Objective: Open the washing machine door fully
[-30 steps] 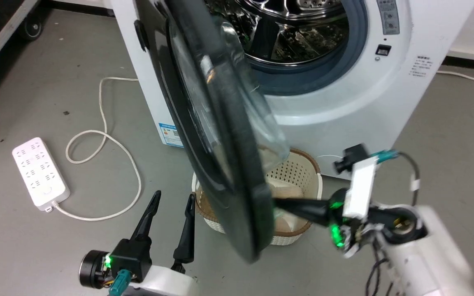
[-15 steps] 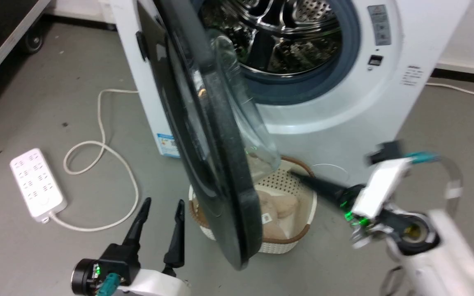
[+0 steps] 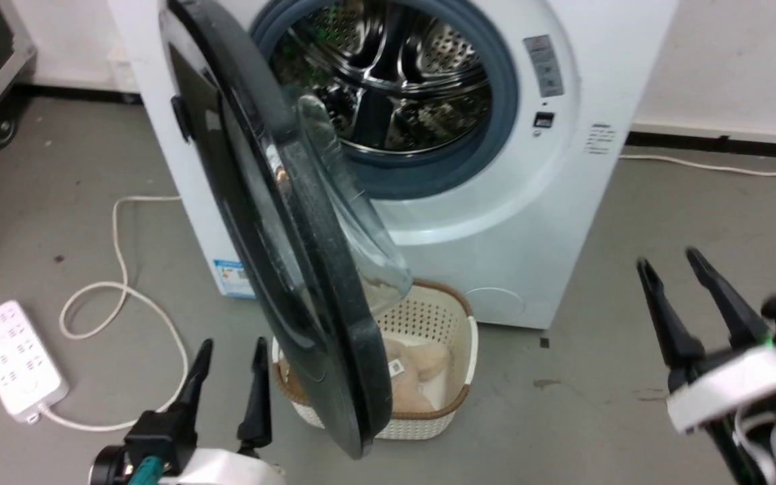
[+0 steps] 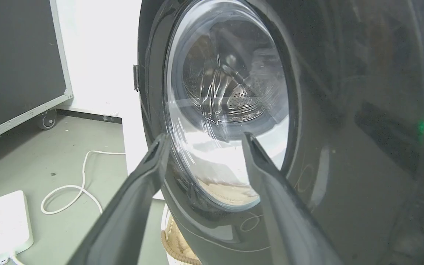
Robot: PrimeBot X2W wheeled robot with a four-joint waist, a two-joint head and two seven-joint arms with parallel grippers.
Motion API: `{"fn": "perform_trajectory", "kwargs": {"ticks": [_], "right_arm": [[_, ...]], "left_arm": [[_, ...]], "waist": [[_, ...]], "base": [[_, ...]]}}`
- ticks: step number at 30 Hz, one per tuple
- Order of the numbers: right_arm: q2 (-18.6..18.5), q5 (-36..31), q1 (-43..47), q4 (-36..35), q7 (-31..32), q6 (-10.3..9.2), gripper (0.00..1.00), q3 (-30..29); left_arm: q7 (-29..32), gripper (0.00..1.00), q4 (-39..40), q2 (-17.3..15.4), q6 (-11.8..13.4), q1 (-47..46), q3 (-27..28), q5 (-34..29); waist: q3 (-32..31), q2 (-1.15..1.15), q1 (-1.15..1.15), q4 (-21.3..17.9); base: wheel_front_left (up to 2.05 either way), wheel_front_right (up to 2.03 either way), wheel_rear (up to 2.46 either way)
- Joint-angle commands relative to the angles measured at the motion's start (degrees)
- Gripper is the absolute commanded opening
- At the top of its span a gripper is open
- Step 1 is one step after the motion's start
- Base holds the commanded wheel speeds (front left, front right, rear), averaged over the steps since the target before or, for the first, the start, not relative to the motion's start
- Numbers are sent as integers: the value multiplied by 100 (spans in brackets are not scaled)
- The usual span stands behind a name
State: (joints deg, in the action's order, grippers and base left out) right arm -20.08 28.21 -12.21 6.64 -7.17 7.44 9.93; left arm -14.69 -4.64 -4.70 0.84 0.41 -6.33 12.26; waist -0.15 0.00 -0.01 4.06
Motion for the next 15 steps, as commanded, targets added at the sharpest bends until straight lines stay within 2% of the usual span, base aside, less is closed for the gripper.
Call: {"fn": "perform_trajectory", "kwargs": {"ticks": [1, 6, 9, 15], "right_arm": [[140, -194, 192, -35, -86, 5, 100, -114], [1017, -1393, 978, -398, -453, 5, 100, -920], [1496, -1888, 1417, -602, -564, 5, 100, -1271], [1713, -2069, 1910, -652, -649, 5, 100, -1431]], "left_arm": [[-30, 100, -4, -42, -19, 79, 34, 30], [-30, 100, 69, -44, -45, 177, 55, 40], [-30, 100, 80, -37, -72, 236, 19, 44], [-30, 100, 50, -55, -117, 316, -86, -8]], "waist": [[-51, 0, 1, -70], [-82, 0, 1, -160], [-94, 0, 1, -184], [-111, 0, 1, -198]], "base": [[0, 0, 0], [0, 0, 0], [0, 0, 0], [0, 0, 0]]}}
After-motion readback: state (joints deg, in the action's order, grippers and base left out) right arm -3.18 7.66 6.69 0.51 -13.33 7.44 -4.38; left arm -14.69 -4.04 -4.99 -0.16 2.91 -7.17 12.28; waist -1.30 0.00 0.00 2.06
